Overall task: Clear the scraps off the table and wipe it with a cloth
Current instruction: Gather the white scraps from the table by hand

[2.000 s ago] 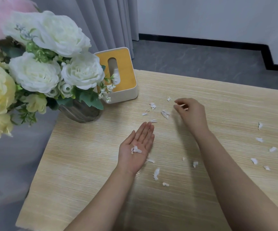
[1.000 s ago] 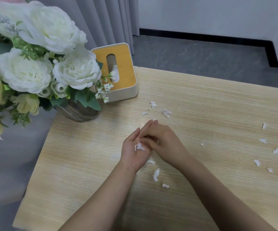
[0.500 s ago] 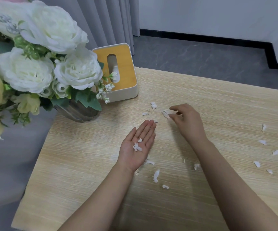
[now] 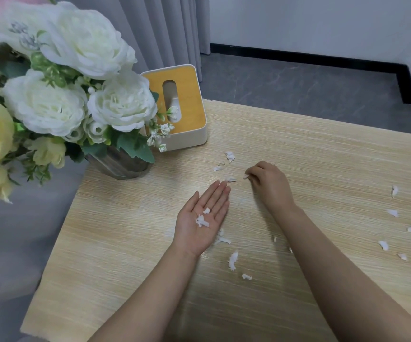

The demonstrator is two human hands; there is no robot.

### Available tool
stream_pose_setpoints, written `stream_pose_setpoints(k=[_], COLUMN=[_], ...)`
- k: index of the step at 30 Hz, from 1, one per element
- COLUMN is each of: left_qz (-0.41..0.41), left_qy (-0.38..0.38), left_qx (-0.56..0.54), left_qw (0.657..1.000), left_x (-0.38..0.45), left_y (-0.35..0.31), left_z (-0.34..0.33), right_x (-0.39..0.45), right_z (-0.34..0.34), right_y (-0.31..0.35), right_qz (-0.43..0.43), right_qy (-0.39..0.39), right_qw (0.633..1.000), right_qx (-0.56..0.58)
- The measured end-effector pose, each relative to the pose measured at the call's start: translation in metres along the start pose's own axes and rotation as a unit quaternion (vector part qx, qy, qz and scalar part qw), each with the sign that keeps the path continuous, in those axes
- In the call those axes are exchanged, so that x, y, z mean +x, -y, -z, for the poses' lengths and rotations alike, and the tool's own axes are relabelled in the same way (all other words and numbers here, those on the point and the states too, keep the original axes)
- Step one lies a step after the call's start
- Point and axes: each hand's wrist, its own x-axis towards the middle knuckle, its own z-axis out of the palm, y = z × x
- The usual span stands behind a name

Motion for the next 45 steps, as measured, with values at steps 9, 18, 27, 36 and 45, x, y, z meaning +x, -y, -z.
stream_pose_setpoints(k=[9,18,27,36,45], left_qz=[0.014,0.032,0.007,0.015,0.004], left_qy=[-0.023,-0.050,-0.024,0.001,-0.001], left_qx=[-0.006,-0.022,-0.054,-0.038,-0.029], left_qw=[1.000,0.998,0.998,0.999,1.000], left_x=[-0.007,-0.015,-0.015,-0.013,-0.014], left_y=[0.009,0.015,0.013,0.006,-0.003], left_z=[-0.007,-0.008,-0.006,0.007,0.006], right_x=[-0.030,-0.074,-0.062,-0.004,0.004], right_z=[0.037,0.023,0.045,0.007,-0.011], right_y=[0.053,0.095,0.078,0.044,0.042], right_qz=[-0.030,0.115,0.061,-0.011,0.023], right_qy=[-0.005,0.125,0.048,0.036,0.101], right_qw=[0.983,0.979,0.980,0.997,0.994], right_qx=[0.182,0.114,0.182,0.069,-0.042])
